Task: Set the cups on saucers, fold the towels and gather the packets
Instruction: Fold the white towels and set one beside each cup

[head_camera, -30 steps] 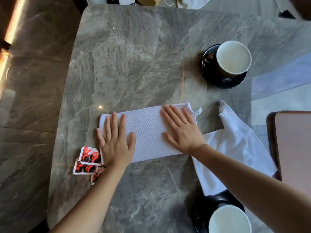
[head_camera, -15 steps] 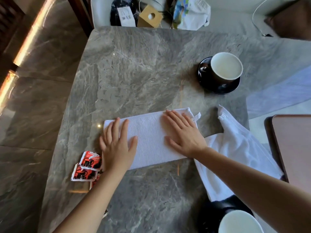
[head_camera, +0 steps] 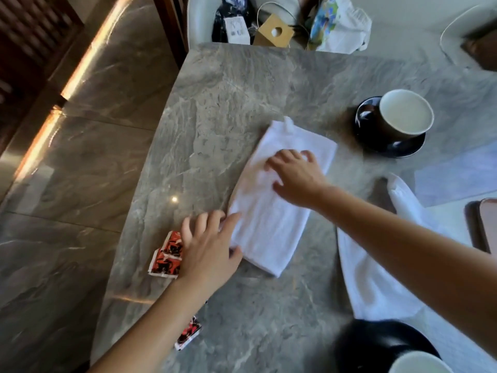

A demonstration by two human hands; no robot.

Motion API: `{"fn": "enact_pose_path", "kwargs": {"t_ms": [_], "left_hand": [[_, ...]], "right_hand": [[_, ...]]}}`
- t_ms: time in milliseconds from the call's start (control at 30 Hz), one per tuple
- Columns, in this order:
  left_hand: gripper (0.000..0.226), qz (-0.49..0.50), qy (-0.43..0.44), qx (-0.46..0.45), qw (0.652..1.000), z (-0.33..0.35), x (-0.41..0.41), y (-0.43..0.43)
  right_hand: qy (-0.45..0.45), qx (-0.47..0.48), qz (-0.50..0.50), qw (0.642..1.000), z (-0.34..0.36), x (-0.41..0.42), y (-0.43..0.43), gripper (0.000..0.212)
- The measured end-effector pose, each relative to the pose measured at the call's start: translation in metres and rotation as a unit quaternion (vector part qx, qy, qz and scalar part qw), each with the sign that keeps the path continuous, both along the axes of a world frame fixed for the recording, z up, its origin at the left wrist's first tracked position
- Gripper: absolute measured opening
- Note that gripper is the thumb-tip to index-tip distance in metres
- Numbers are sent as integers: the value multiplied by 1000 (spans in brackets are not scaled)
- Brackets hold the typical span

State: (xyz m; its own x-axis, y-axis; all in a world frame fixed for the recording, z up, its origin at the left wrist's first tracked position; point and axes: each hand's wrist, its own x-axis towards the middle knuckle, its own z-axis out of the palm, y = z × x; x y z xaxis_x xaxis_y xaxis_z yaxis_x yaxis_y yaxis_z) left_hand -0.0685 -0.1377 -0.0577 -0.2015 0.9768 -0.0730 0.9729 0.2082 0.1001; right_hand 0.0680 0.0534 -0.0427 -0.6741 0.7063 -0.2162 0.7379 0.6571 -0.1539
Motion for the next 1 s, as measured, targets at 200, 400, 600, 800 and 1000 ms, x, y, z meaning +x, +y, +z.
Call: {"fn": "enact_pose_path", "kwargs": {"t_ms": [200,400,600,800,1000], "left_hand": [[65,-24,-22,17,999,-6,14,-30],[58,20,-89,14,996,-7,13,-29],[51,50,-144,53,987,-7,11,-21],[8,52,-199,190,960,15,13,-12],[31,35,-352,143,924,48,14,-19]], "right_hand": [[57,-12,84,995,-14,-7,-32,52],[187,-97,33,977,2,60,-82,19],[80,-156,32,984,-7,95,-103,43],[127,-155,-70,977,-6,76,-121,55],[280,-100,-118,948,12,97,-116,21]]}}
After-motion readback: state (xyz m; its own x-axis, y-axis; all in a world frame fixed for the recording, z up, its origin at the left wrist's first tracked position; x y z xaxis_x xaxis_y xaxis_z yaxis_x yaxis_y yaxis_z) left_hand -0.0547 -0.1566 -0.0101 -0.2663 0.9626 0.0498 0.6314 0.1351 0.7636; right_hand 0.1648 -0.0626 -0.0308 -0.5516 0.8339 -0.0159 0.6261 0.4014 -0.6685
